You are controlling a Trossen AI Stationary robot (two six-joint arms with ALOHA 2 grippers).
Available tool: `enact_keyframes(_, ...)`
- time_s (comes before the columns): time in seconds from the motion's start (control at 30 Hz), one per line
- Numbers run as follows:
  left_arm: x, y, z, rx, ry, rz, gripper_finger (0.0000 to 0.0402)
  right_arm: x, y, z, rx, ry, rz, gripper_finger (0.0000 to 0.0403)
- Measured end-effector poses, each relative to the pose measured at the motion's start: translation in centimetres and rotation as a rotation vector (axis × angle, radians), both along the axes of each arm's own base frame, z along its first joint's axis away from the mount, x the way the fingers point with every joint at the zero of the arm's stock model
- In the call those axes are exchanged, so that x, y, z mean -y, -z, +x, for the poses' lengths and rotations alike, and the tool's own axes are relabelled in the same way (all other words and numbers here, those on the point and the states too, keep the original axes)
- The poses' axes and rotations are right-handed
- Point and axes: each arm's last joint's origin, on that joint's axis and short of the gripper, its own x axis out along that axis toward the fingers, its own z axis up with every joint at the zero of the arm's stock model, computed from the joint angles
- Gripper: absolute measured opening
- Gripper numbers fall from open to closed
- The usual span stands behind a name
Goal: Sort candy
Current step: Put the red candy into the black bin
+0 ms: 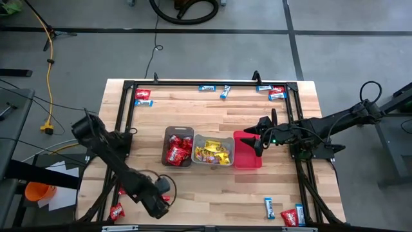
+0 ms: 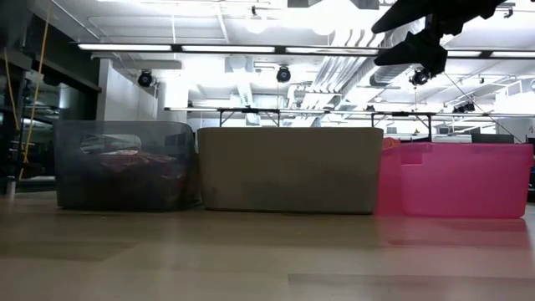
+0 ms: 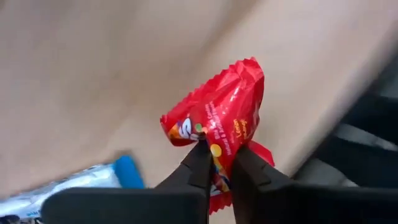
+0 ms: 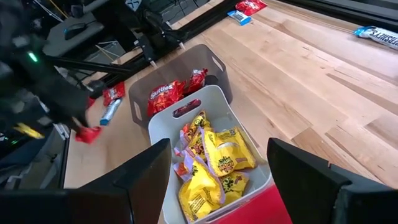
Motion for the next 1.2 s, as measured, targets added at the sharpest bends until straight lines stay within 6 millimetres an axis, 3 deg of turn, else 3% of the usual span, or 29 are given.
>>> enact_keyframes(0.17, -2.1, -6.6, -1.3, 0.272, 0.133, -0.037, 0.0015, 0.0, 0.1, 0.0, -0.006, 0.0, -0.002, 0.0261)
enact_keyframes(0.3, -5.6, -11.7, -2.3, 0.61, 0.133, 0.125, 0.0005, 0.0, 0.0, 0.0, -0.006, 0.0, -0.002, 0.0261)
enact_keyframes(0.4, -8.5, -14.1, -2.4, 0.773, 0.083, 0.329, 0.0004, 0.0, 0.1, 0.0, -0.006, 0.0, -0.001, 0.0261)
enact_keyframes(0.5, -11.1, -15.1, -1.9, 0.805, 0.103, 0.491, 0.0004, 0.0, 0.1, 0.0, -0.003, 0.01, 0.02, 0.0261)
enact_keyframes(0.63, -13.9, -14.7, -0.6, 0.753, 0.123, 0.641, 0.0008, 0.0, 0.1, 0.0, 0.003, 0.025, 0.052, 0.0261)
enact_keyframes(0.77, -15.6, -12.2, 0.0, 0.662, 0.114, 0.649, 0.0014, 0.0, 0.1, 0.0, 0.004, 0.027, 0.056, 0.0261)
enact_keyframes(0.97, -15.8, -7.1, -0.4, 0.616, 0.078, 0.564, 0.0015, 0.0, 0.1, 0.0, 0.007, 0.036, 0.076, 0.0261)
enact_keyframes(1.2, -16.8, -5.4, -0.5, 0.577, 0.028, 0.553, 0.0021, 0.0, 0.1, 0.0, 0.007, 0.034, 0.071, 0.0261)
